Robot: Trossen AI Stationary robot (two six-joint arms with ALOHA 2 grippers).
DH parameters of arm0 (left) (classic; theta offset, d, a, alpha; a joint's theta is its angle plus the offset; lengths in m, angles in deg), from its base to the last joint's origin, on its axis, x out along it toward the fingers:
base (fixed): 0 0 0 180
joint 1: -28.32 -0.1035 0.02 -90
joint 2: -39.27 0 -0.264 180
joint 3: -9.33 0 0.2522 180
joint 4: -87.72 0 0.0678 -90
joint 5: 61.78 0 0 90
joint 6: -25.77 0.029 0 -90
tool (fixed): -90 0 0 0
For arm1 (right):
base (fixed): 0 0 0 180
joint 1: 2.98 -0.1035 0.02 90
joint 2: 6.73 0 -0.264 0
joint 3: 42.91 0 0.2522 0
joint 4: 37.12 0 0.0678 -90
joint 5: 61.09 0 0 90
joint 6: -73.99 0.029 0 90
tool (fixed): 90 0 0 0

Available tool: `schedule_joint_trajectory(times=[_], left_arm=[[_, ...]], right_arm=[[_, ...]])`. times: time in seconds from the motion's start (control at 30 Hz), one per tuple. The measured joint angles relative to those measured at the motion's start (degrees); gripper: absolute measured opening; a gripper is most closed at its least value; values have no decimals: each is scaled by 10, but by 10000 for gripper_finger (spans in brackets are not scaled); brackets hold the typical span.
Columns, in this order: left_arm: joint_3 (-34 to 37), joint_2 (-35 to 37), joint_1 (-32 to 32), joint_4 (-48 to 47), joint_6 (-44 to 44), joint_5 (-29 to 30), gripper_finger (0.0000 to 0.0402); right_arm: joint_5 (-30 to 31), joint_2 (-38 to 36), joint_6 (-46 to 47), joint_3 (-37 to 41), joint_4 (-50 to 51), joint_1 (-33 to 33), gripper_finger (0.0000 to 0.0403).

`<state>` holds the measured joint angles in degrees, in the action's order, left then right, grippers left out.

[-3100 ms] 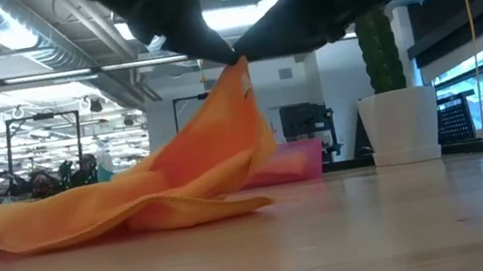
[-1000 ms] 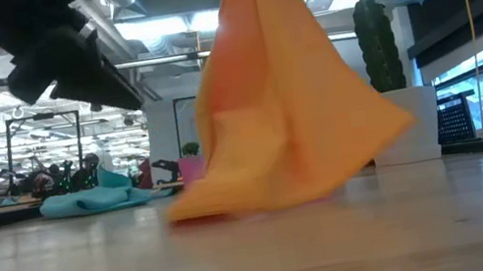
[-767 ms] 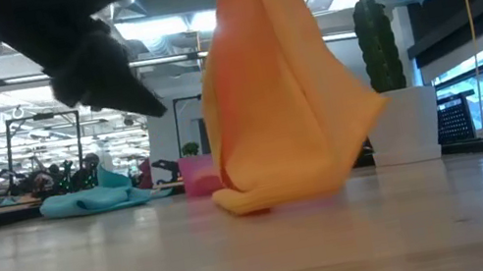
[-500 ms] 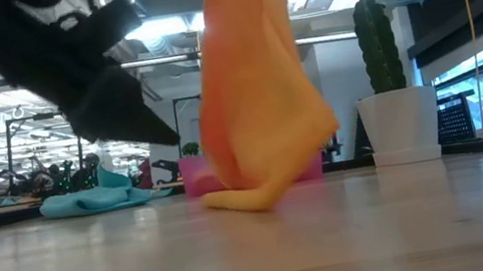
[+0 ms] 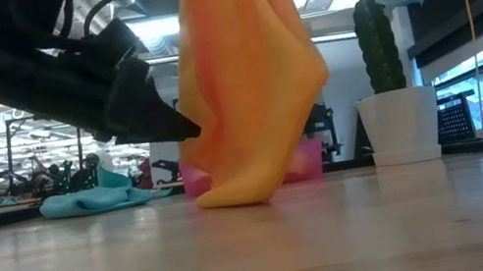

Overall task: Roll microfiber towels into tight, uniform cylinder then place into a basket
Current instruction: Roll the orange towel

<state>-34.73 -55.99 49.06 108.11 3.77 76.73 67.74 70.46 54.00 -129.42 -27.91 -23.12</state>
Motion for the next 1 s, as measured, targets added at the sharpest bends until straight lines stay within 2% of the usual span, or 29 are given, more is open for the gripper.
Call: schedule_joint_trajectory(times=[0.2, 0.4, 0.67, 0.77, 1.0], left_arm=[[0, 0, -14, -13, 37, 1, 220], [-8, 0, -6, -10, 60, 47, 220], [-65, 0, 18, 29, 3, 54, 220], [-92, 0, 35, 27, 27, 61, 218], [-150, 0, 68, 23, 90, 119, 216]], right_arm=[[0, 0, 0, 0, 0, 0, 3], [0, 0, -11, 0, -2, 0, 3], [0, 0, -11, 0, -3, 0, 3], [2, 4, -11, -1, -4, 0, 3], [21, 19, -16, -1, -2, 1, 3]])
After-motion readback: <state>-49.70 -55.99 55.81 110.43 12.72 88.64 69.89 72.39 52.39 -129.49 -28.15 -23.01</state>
